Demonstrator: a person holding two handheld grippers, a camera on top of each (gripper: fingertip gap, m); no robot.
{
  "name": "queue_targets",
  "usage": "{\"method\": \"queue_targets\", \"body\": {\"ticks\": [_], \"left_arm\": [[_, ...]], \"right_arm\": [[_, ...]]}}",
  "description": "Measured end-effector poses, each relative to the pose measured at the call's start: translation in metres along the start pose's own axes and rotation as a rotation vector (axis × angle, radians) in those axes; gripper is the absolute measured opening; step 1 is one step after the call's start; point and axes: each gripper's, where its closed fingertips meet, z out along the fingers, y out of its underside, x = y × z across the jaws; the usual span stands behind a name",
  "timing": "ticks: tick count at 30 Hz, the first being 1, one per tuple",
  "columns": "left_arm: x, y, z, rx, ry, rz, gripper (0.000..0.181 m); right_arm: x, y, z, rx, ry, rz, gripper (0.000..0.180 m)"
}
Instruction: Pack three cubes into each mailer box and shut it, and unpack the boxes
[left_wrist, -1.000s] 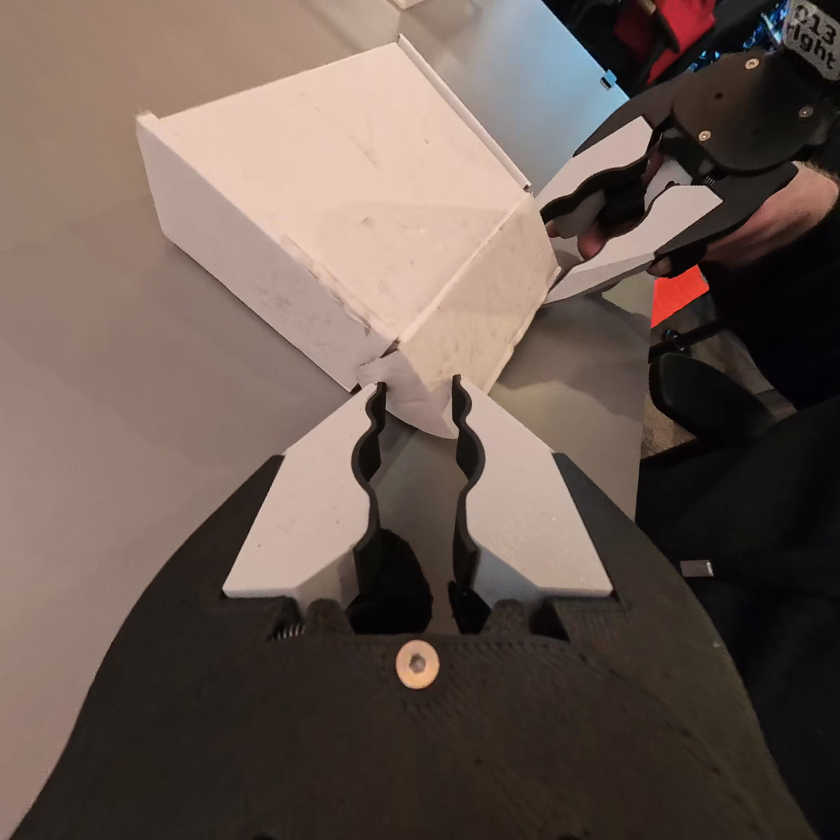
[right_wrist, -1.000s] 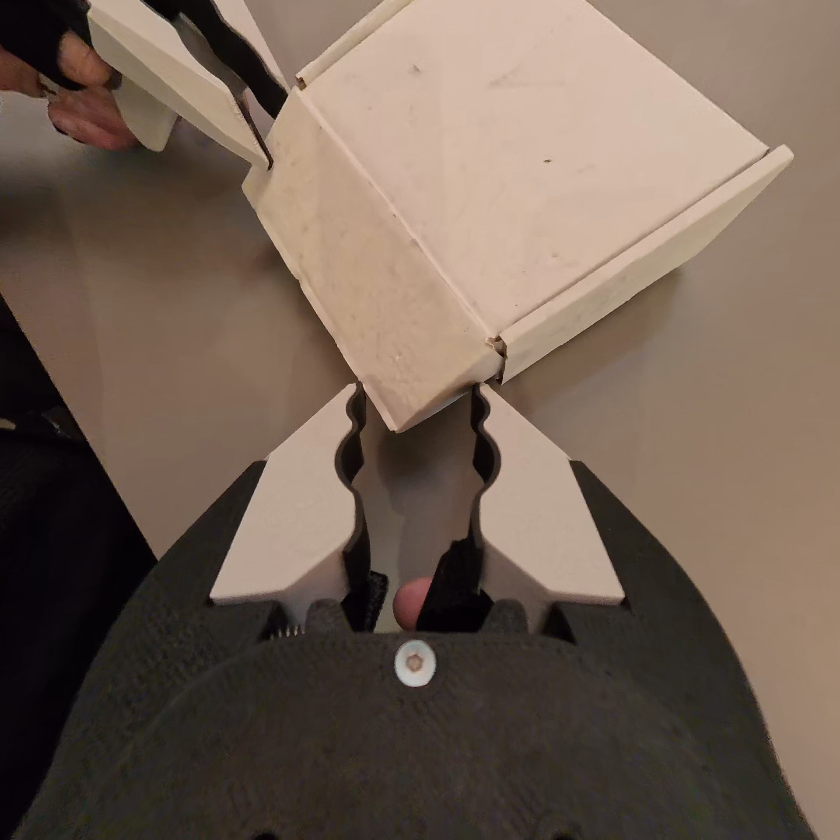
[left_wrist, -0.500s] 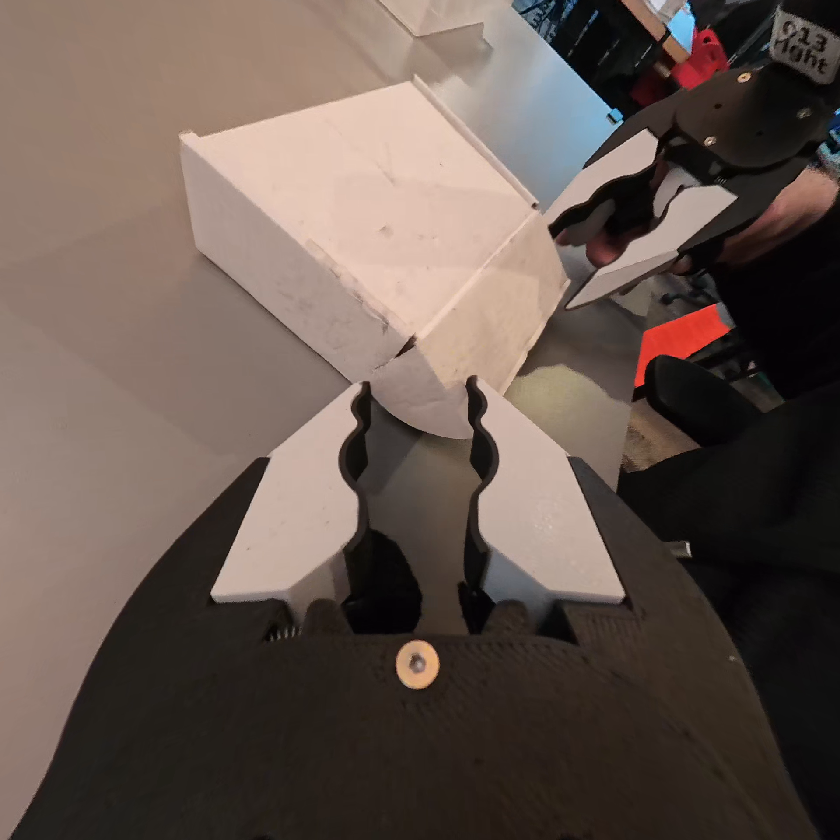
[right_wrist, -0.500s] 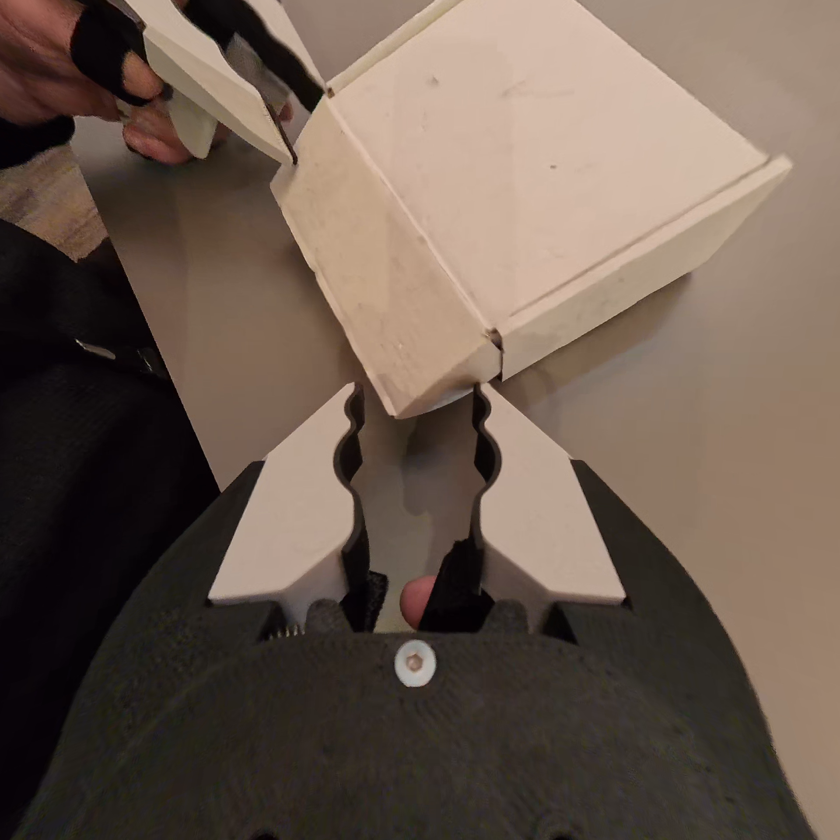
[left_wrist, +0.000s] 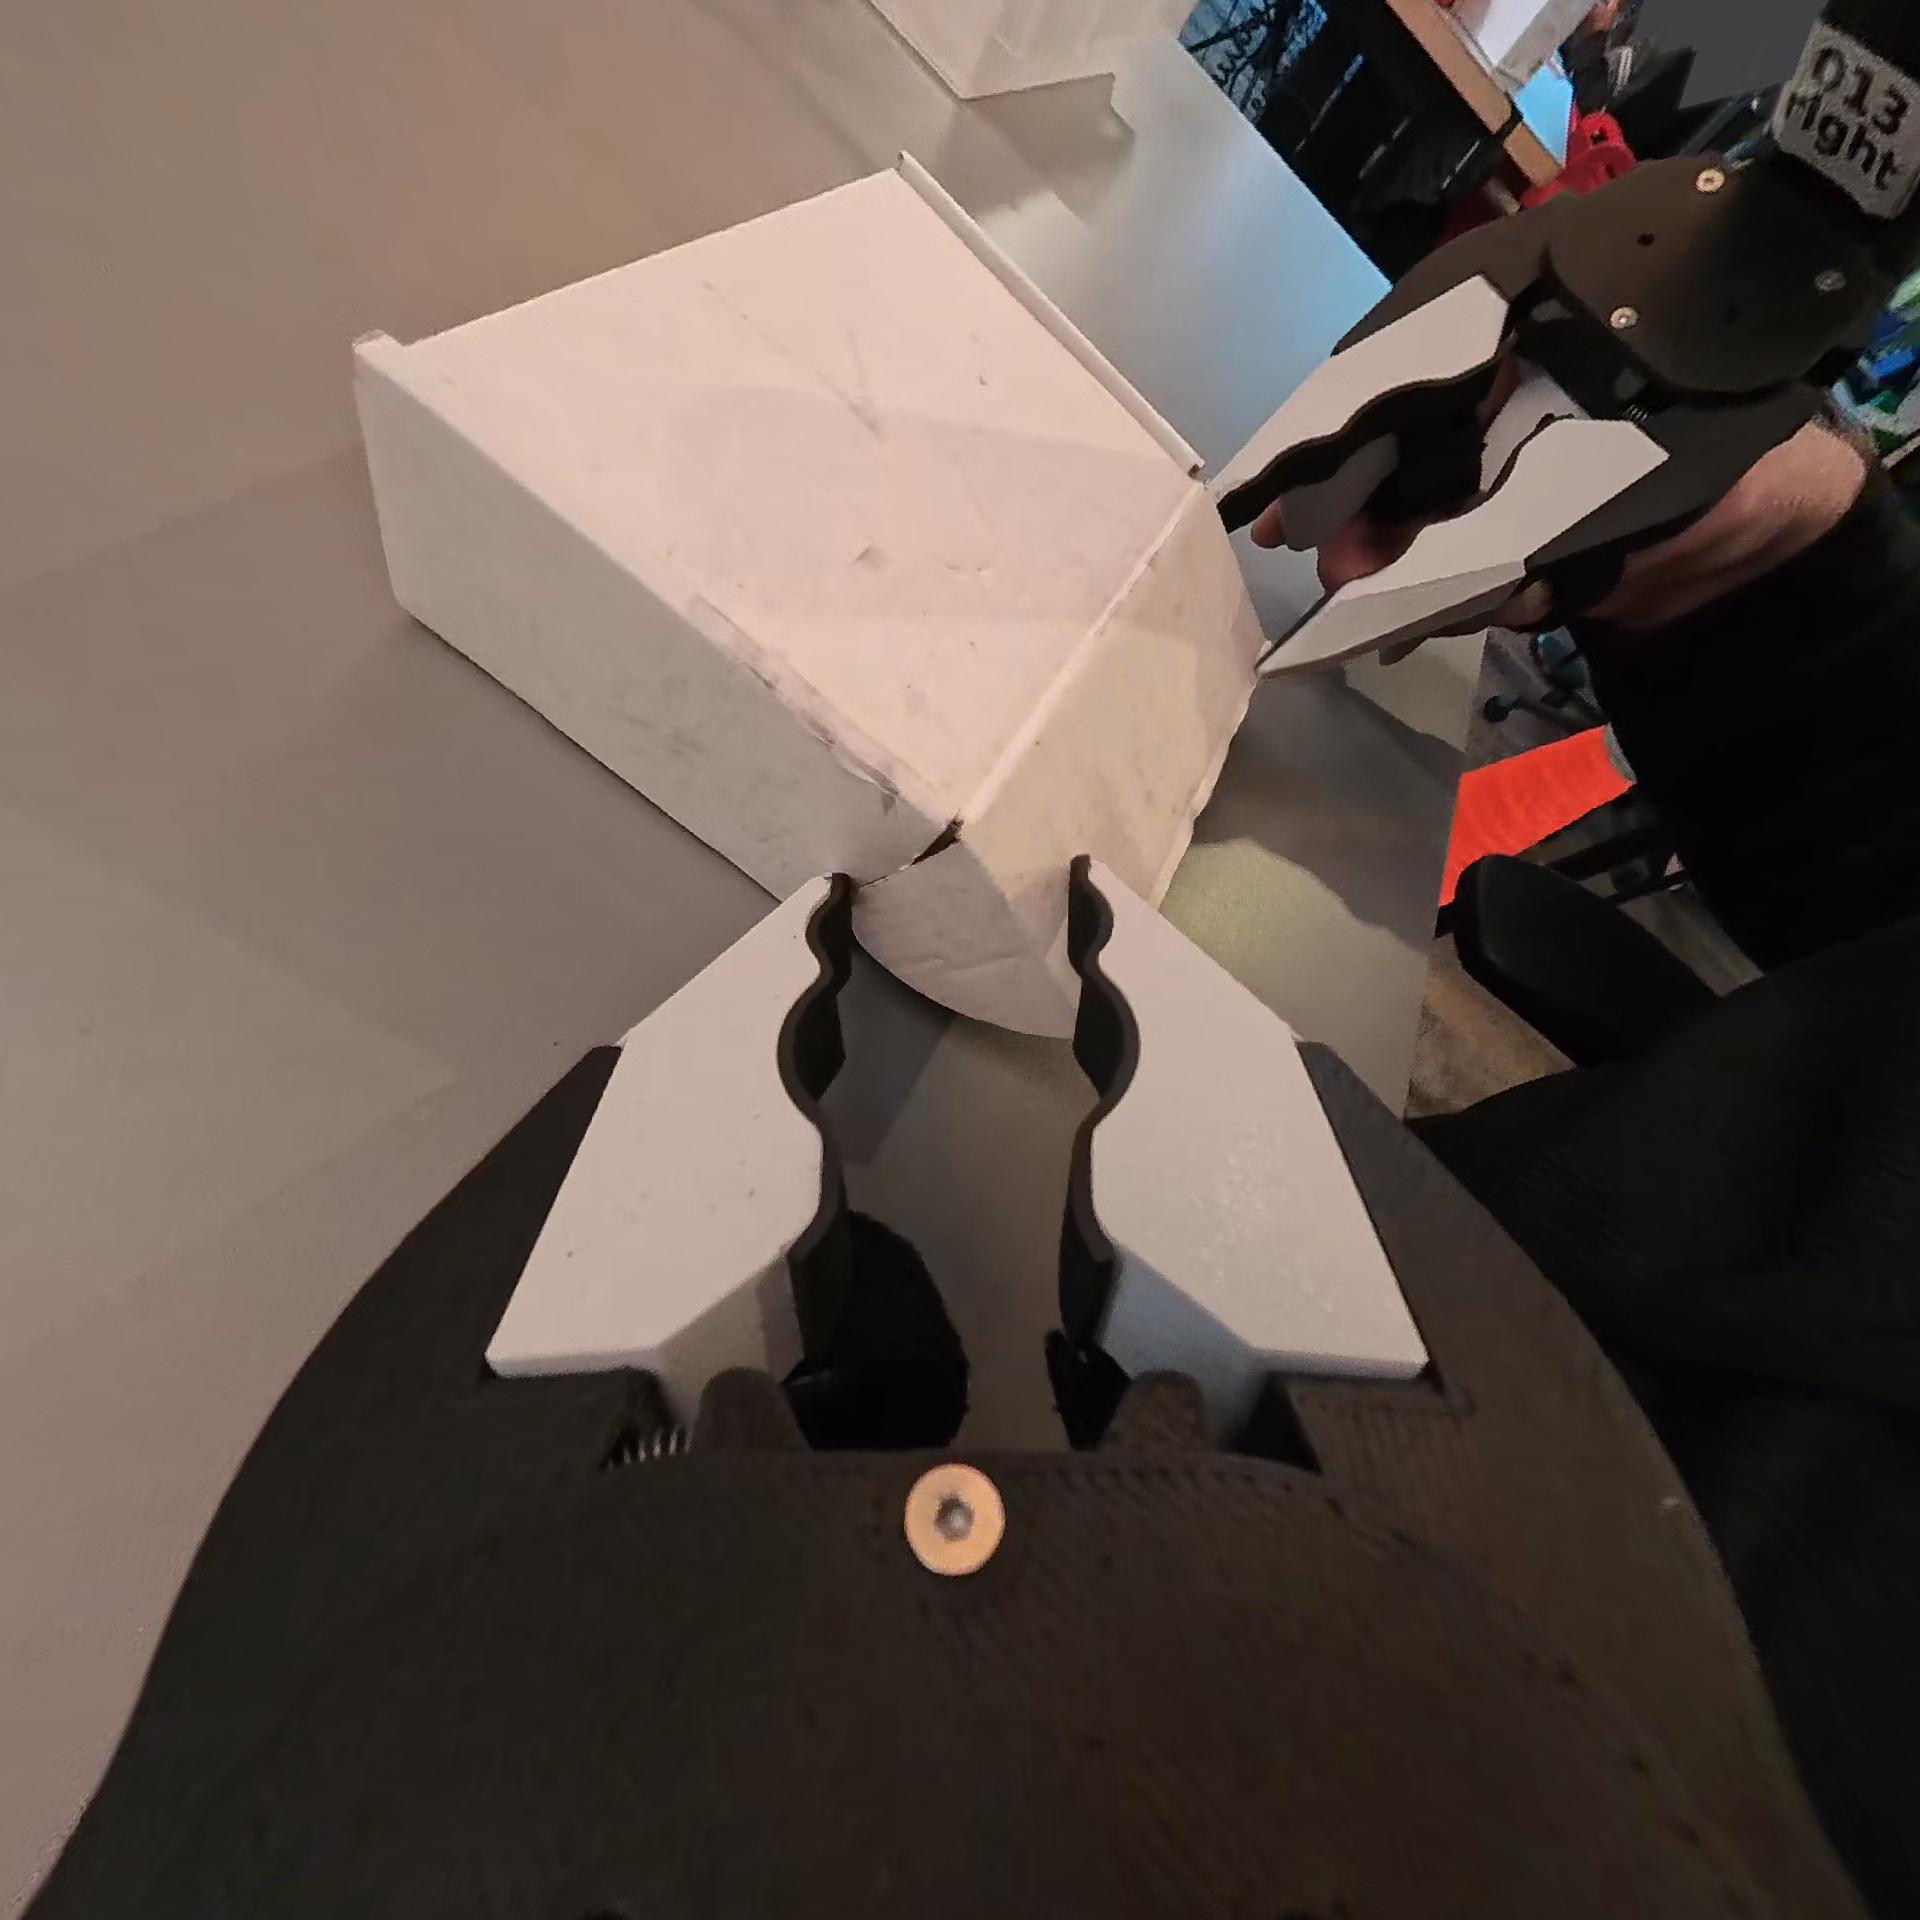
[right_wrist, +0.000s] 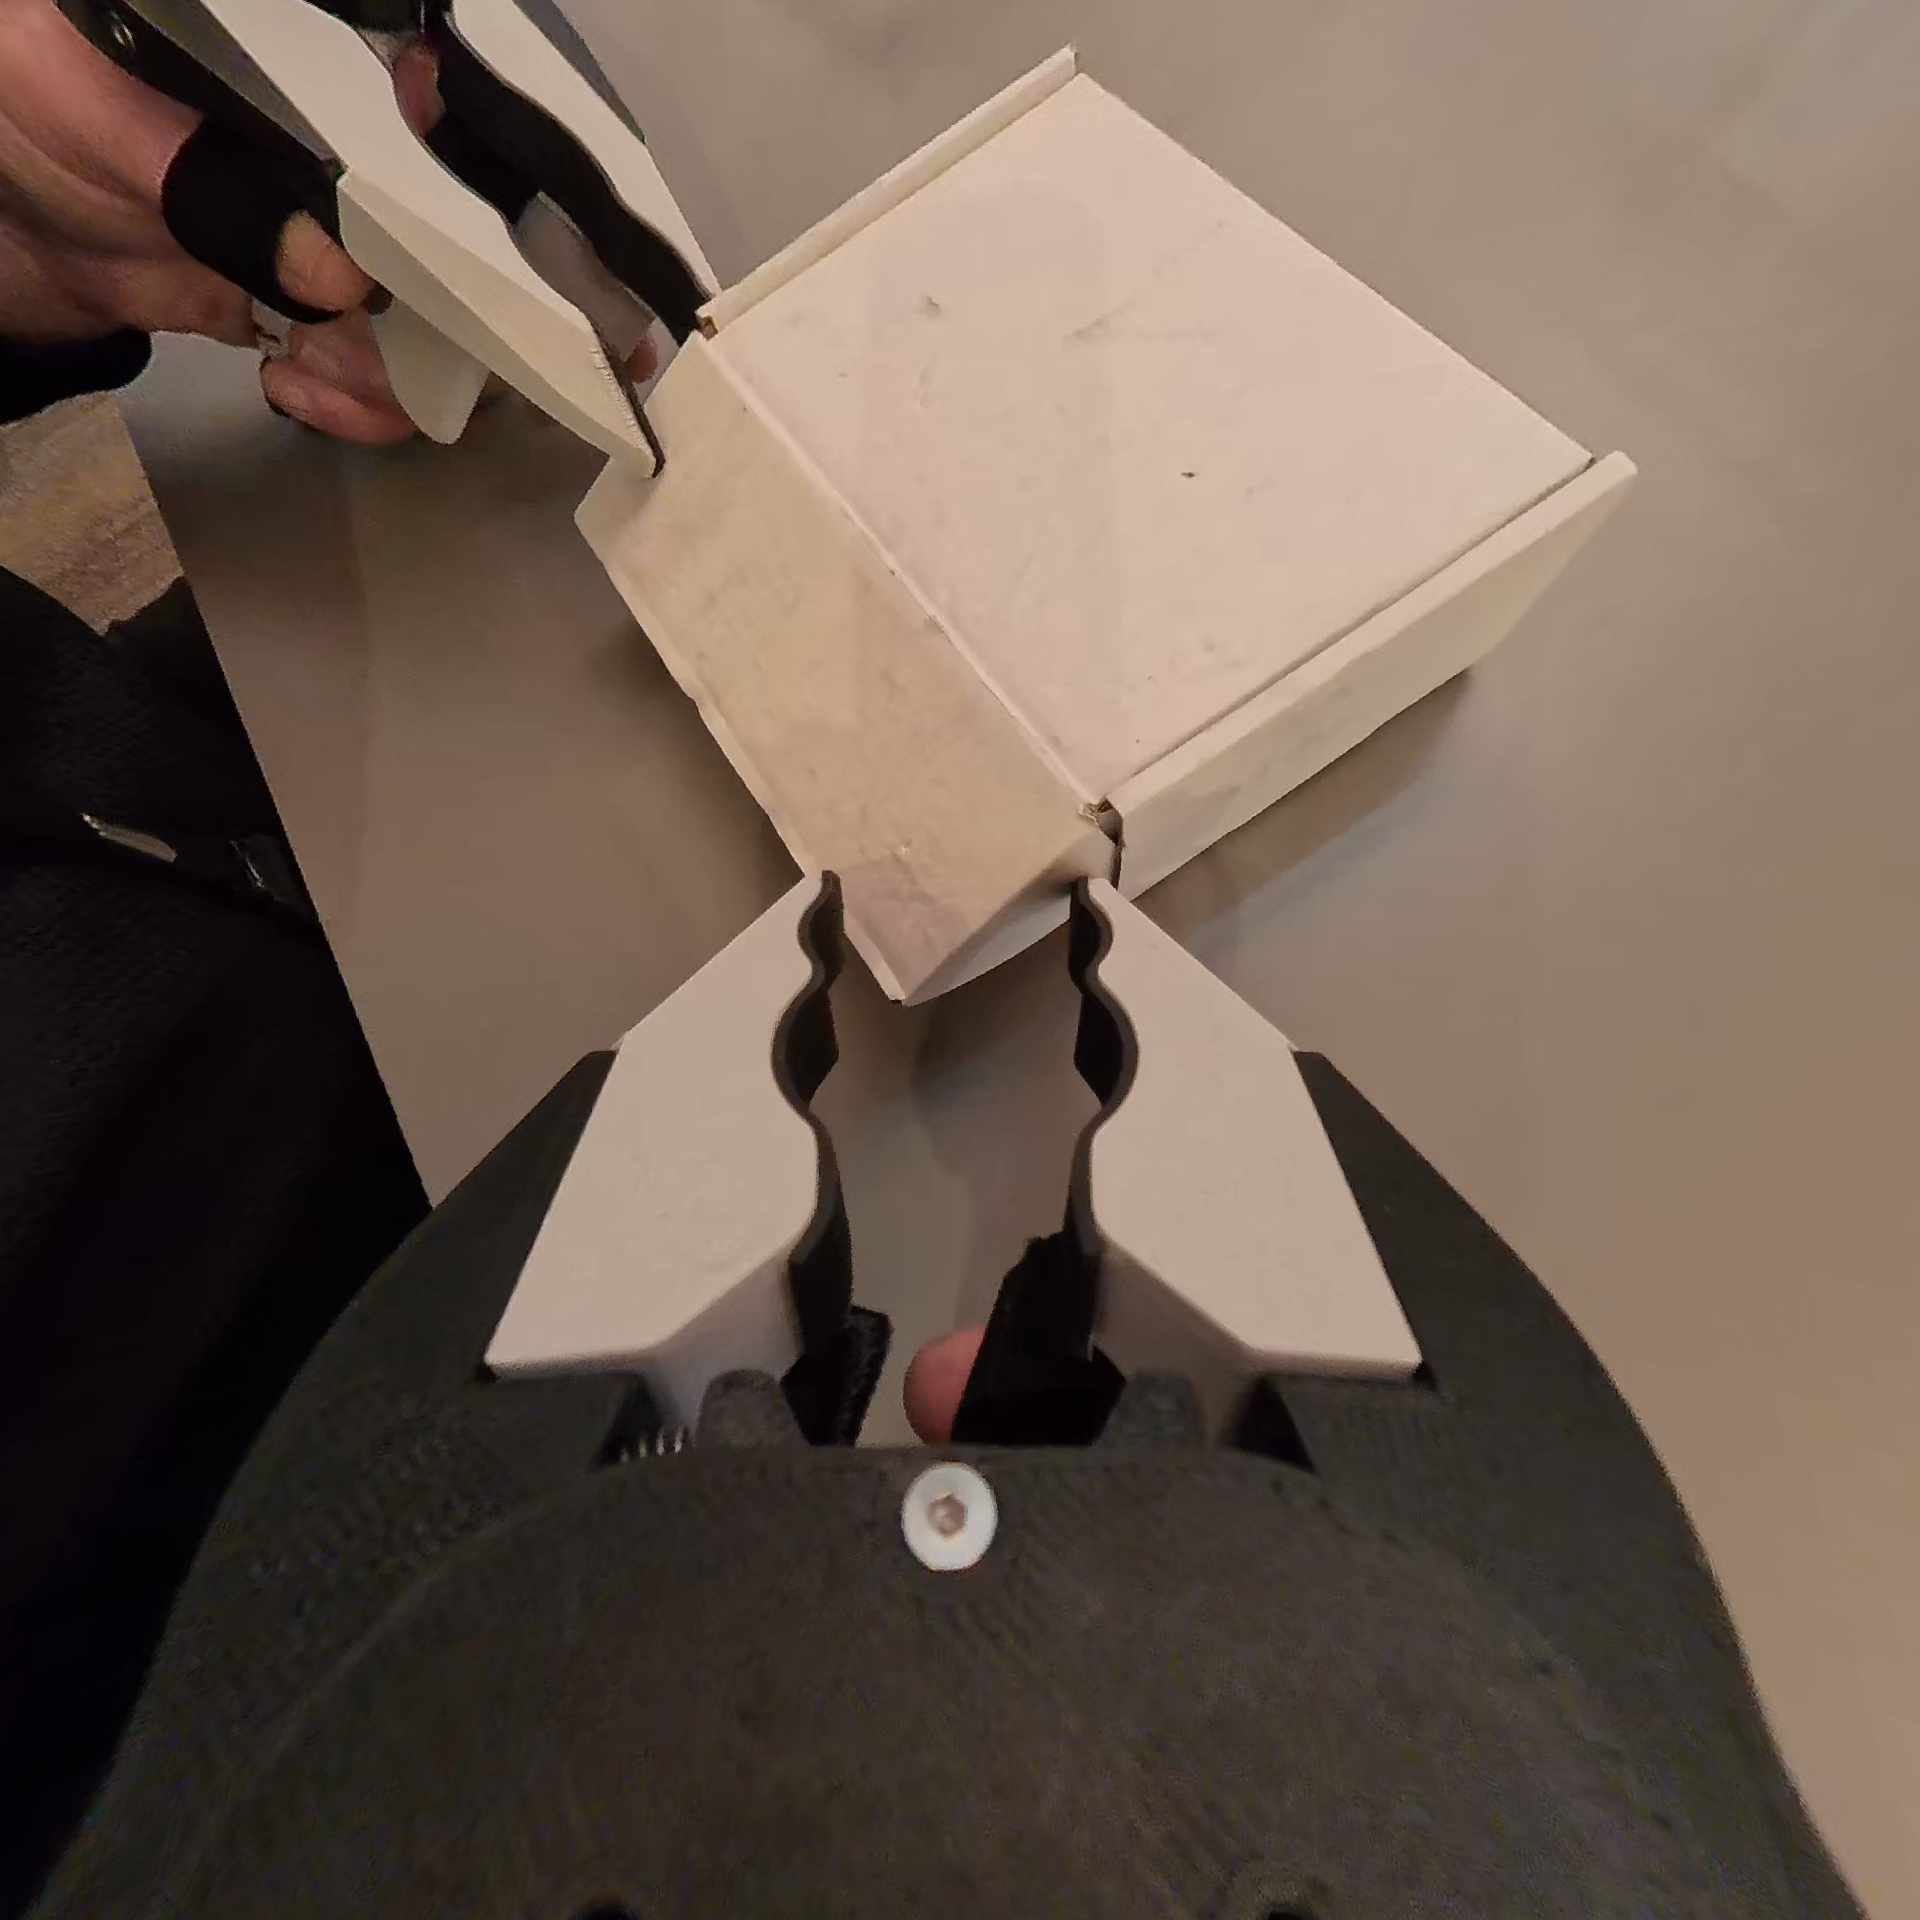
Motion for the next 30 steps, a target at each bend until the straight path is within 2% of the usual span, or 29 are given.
{"method": "queue_targets", "body": {"ticks": [8, 13, 22, 25, 27, 30], "left_arm": [[-0.007, -0.005, -0.005, 0.058, 0.022, -0.097, 0.038], [-0.008, -0.011, -0.010, 0.115, 0.088, -0.225, 0.034], [-0.007, -0.002, -0.009, 0.057, 0.052, -0.184, 0.033], [-0.006, 0.000, -0.009, 0.053, 0.052, -0.170, 0.034], [-0.005, 0.000, -0.009, 0.048, 0.052, -0.163, 0.034], [-0.003, -0.001, -0.007, 0.039, 0.060, -0.149, 0.034]], "right_arm": [[-0.001, 0.000, 0.002, 0.024, -0.015, 0.004, 0.035], [-0.004, -0.001, 0.003, 0.038, -0.035, 0.016, 0.035], [-0.001, 0.000, -0.003, 0.032, -0.044, 0.001, 0.030], [0.007, -0.006, -0.019, 0.043, 0.001, -0.043, 0.036], [0.009, -0.024, -0.028, 0.083, 0.041, -0.118, 0.039], [0.019, -0.031, -0.013, 0.047, 0.049, -0.106, 0.050]]}}
